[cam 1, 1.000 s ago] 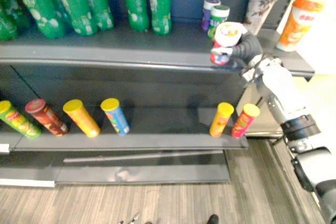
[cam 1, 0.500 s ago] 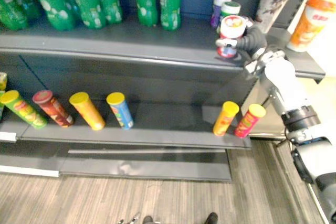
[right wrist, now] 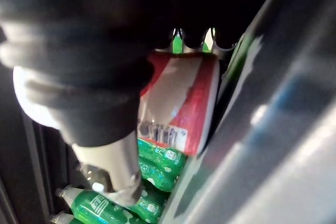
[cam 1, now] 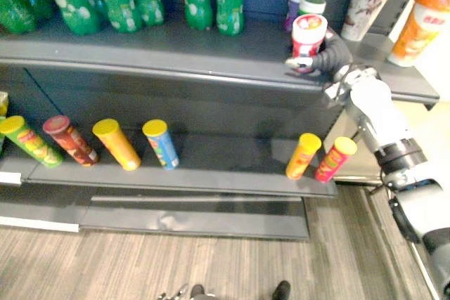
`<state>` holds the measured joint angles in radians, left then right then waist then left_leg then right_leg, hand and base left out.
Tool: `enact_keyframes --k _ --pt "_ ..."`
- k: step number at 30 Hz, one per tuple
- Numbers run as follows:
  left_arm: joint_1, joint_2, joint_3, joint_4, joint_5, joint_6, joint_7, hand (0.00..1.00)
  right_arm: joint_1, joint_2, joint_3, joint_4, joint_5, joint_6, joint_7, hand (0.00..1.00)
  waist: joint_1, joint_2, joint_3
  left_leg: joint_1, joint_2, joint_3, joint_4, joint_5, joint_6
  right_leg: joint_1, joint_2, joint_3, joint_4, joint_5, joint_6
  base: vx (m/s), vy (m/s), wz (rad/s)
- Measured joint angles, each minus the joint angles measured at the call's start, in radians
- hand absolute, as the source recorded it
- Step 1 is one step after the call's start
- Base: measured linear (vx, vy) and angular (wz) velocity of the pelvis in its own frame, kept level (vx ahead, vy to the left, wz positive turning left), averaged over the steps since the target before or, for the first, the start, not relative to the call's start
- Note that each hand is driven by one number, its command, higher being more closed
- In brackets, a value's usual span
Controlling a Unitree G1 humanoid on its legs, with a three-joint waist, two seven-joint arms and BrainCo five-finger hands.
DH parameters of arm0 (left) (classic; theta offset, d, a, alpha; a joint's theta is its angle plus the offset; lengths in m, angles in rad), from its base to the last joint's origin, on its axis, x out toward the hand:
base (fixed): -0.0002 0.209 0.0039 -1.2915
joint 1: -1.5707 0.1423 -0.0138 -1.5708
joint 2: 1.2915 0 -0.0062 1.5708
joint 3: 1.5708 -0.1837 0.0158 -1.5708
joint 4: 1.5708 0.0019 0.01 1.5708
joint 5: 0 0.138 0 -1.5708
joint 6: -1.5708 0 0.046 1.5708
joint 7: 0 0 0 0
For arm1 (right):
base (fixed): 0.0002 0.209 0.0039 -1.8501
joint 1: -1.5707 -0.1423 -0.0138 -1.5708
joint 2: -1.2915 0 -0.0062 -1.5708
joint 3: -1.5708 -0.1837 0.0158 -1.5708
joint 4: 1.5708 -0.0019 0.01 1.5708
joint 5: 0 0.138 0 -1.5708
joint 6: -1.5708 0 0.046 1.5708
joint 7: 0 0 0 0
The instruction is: Put the gum and the chips on the shelf.
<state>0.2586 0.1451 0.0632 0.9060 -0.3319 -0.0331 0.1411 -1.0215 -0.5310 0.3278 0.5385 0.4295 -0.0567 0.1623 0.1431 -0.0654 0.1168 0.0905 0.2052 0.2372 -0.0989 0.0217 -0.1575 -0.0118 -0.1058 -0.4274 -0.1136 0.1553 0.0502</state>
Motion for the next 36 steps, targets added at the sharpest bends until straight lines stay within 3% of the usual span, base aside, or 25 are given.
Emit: enact_keyframes --k 12,21,30,36 --pt "0.0 0.007 -0.018 -0.001 0.0 0.001 -0.001 0.0 0.0 0.0 0.0 0.002 0.0 -0.003 -0.003 0.0 0.001 0.001 0.001 0.001 0.0 0.004 0.0 0.0 0.0 -0.002 0.0 0.003 0.0 0.0 0.0 0.0 0.0 0.0" --pt "0.0 0.008 -0.02 -0.007 0.001 0.001 -0.007 0.0 0.0 0.0 0.002 0.01 -0.002 -0.044 -0.011 0.0 0.002 0.001 0.01 0.009 0.001 0.024 0.0 -0.001 -0.001 -0.004 0.003 0.017 0.0 0.0 0.0 0.01 0.002 -0.04" --pt "-0.001 0.012 -0.02 -0.007 0.003 0.0 -0.029 0.0 -0.005 0.0 0.002 0.002 -0.042 -0.055 -0.026 0.0 0.0 -0.002 0.014 0.019 0.004 0.046 0.0 -0.004 -0.005 -0.013 0.009 0.037 0.0 0.001 0.0 0.03 0.007 -0.07" --pt "0.0 0.012 -0.02 -0.007 0.004 -0.001 -0.032 0.0 -0.006 -0.014 0.002 -0.02 -0.129 -0.068 -0.019 0.0 -0.003 -0.003 0.014 0.026 0.011 0.061 0.005 -0.002 -0.009 -0.019 0.02 0.053 0.0 0.004 -0.004 0.05 0.003 -0.1"
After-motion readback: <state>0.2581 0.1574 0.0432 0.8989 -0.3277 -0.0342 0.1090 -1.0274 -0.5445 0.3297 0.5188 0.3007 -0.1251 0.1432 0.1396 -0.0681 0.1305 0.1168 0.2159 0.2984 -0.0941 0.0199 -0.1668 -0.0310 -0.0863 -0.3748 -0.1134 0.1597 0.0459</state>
